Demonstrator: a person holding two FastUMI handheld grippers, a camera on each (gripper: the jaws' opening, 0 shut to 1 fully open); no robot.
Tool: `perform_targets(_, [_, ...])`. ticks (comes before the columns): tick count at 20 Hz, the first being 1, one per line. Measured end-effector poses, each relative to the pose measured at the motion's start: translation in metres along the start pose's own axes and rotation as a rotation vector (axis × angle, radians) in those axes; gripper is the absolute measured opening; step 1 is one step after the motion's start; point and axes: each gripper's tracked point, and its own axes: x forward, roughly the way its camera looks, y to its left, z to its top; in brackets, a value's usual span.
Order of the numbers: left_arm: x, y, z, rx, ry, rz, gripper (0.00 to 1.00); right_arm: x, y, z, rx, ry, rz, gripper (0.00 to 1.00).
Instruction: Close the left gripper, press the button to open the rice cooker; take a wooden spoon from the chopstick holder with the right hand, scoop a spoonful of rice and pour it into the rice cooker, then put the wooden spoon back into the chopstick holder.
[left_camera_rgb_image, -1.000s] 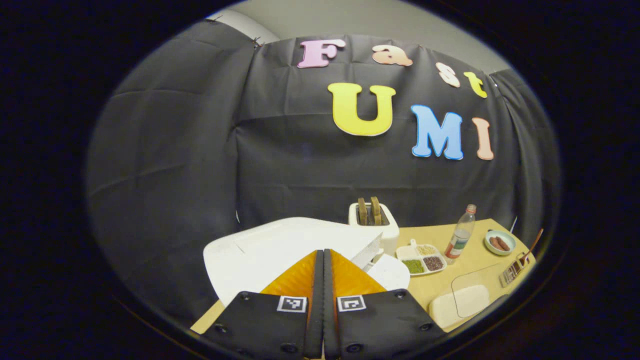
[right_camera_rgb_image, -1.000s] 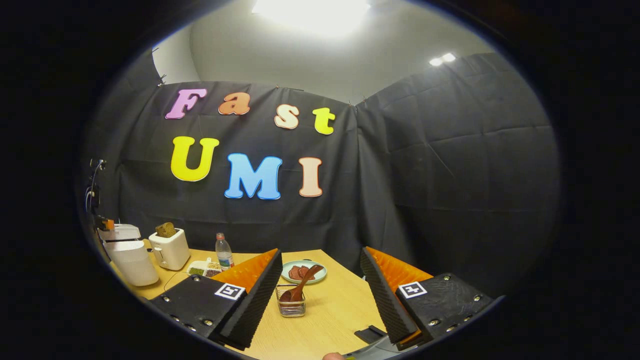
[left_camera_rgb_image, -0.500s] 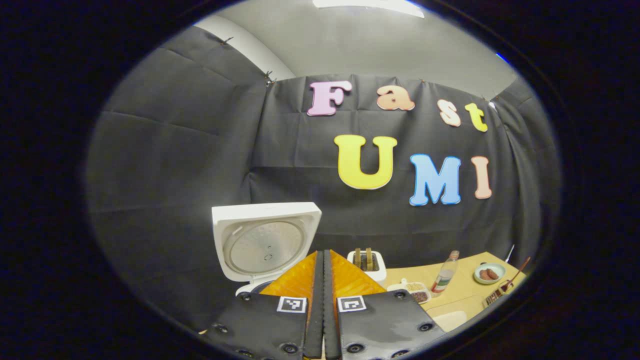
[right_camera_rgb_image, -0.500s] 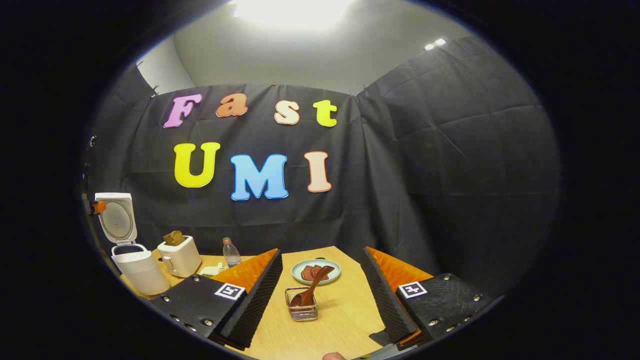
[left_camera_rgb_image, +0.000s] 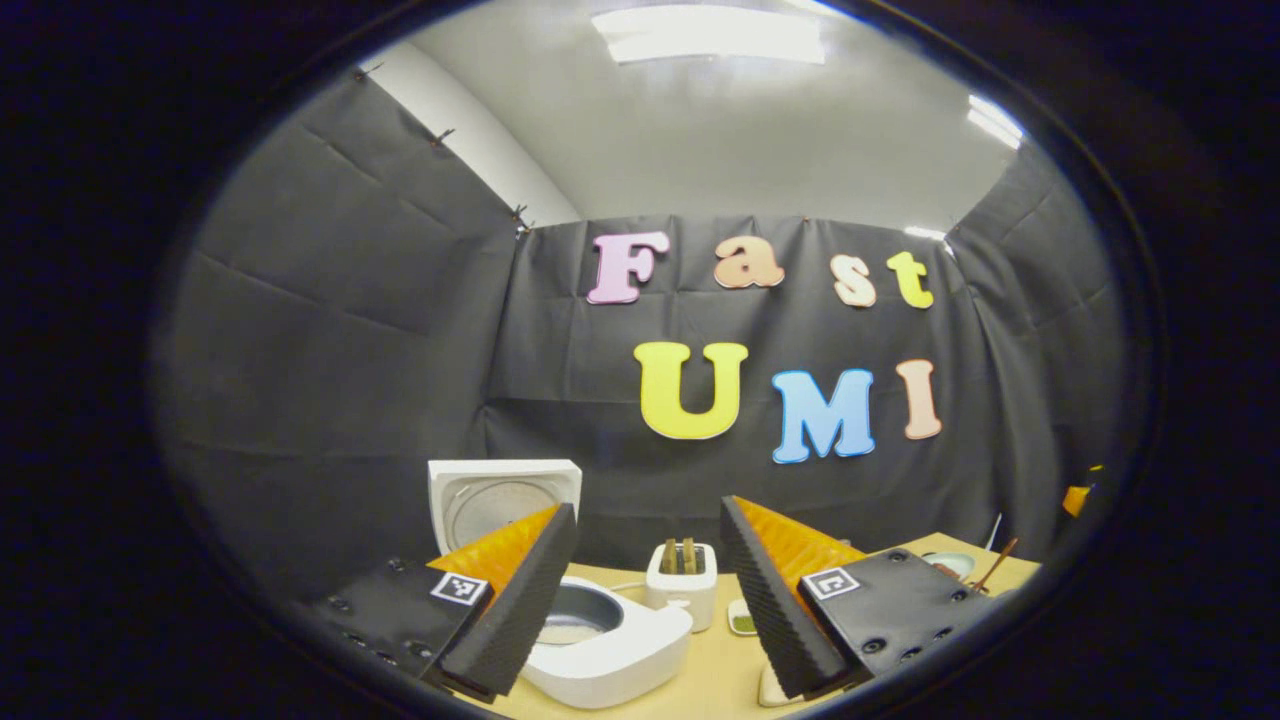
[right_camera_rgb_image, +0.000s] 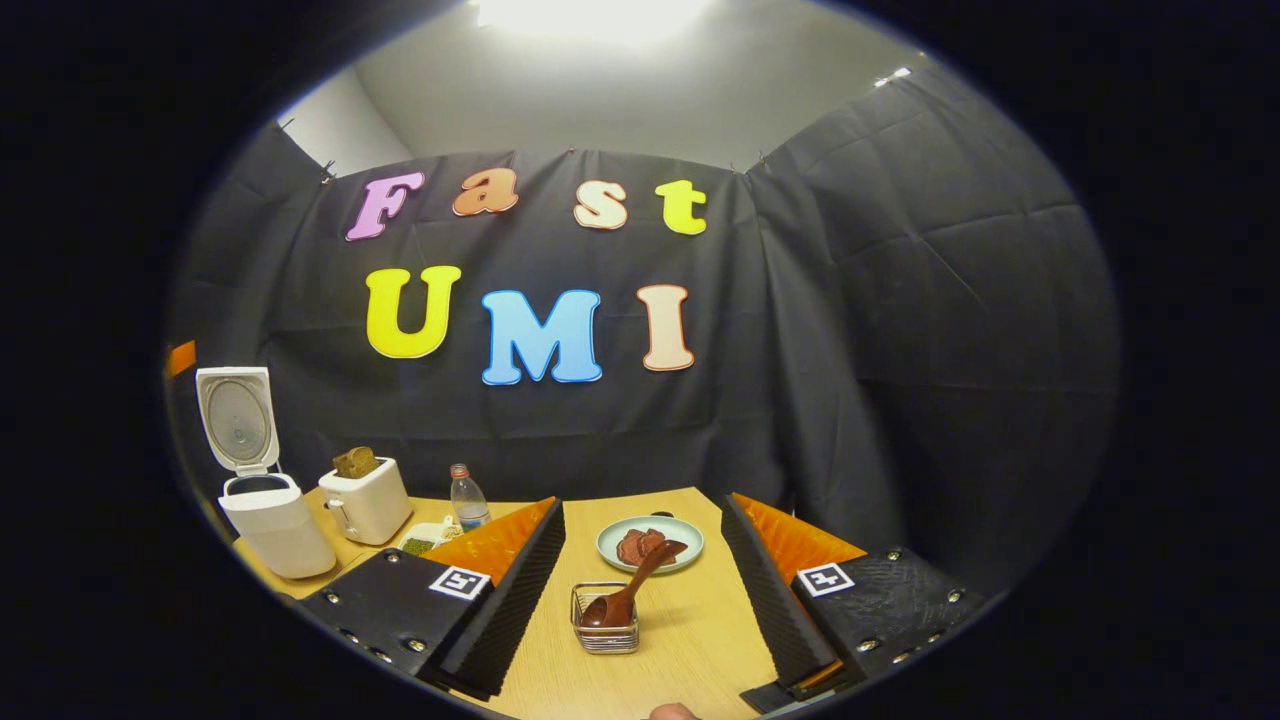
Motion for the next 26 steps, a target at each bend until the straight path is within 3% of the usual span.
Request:
perform_targets(1, [-0.007, -0.003, -0.001, 0.018, 0.002, 0.008, 0.95, 0.008, 0.0, -0.001, 0.002, 0.006, 0.008, 0.96])
perform_targets(8, [-0.047, -0.008, 0.002, 0.072, 0.004, 0.06, 0.98, 0.063, -0.001, -0.026, 0.016, 0.085, 0.052, 0.96])
perform_targets(15, [-0.079, -0.001, 0.001, 0.086, 0.034, 0.14, 0.95, 0.116, -0.019, -0.073, -0.053, 0.173, 0.034, 0.96])
perform_targets(17, [-0.087, -0.003, -0.001, 0.097, 0.044, 0.15, 0.98, 0.127, -0.025, -0.088, -0.066, 0.201, 0.033, 0.96])
perform_targets(26, [-0.111, -0.018, 0.002, 0.152, 0.062, 0.17, 0.95, 0.138, -0.016, -0.151, 0.057, 0.385, 0.076, 0.96])
